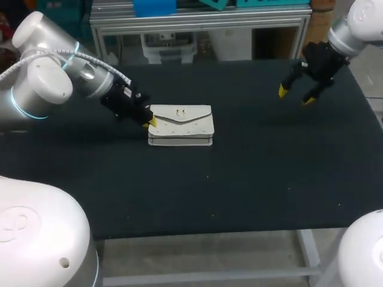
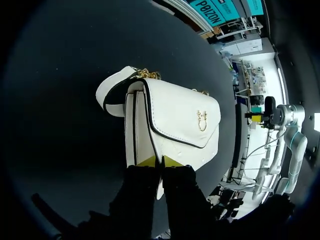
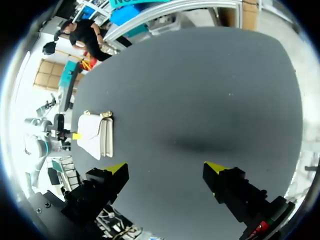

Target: Pick up the bag, open it, inspect its contents, close it, and place it on the opposite side

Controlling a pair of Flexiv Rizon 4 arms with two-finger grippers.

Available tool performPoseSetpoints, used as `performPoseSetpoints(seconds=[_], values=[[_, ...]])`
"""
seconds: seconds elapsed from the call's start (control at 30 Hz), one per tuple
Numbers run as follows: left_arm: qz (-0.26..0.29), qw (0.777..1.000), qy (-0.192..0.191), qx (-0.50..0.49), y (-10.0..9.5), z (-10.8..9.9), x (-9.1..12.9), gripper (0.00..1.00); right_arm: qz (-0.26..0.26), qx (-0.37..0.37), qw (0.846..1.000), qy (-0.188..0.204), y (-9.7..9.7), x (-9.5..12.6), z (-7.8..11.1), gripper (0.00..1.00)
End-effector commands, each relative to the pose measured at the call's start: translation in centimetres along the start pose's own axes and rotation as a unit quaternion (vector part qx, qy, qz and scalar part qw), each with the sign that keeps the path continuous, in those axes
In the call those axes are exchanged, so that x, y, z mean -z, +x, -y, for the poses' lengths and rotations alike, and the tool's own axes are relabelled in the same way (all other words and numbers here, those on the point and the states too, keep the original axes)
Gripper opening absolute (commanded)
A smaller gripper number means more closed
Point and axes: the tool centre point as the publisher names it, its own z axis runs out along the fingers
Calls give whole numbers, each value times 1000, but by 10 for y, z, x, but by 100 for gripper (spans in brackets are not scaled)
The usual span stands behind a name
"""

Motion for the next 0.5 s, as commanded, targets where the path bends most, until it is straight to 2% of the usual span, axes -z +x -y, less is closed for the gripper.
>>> performPoseSetpoints(seconds=[0.03, 0.1, 0.3, 0.33, 0.5], values=[[17, 1000, -2, -3, -24, 12, 26, 0, 24, -6, 999, -28, -9, 14, 2, 100], [33, 999, 2, 6, -39, 22, 35, 0, 52, -10, 998, -39, -14, 19, -3, 100], [83, 997, -2, 0, -79, 49, 66, 0, 95, -11, 994, -56, -31, 34, -18, 100], [97, 995, 7, 6, -86, 54, 70, 0, 97, -12, 993, -59, -34, 37, -20, 100], [110, 994, 5, 11, -119, 75, 95, 0, 127, -15, 990, -64, -46, 48, -28, 100]])
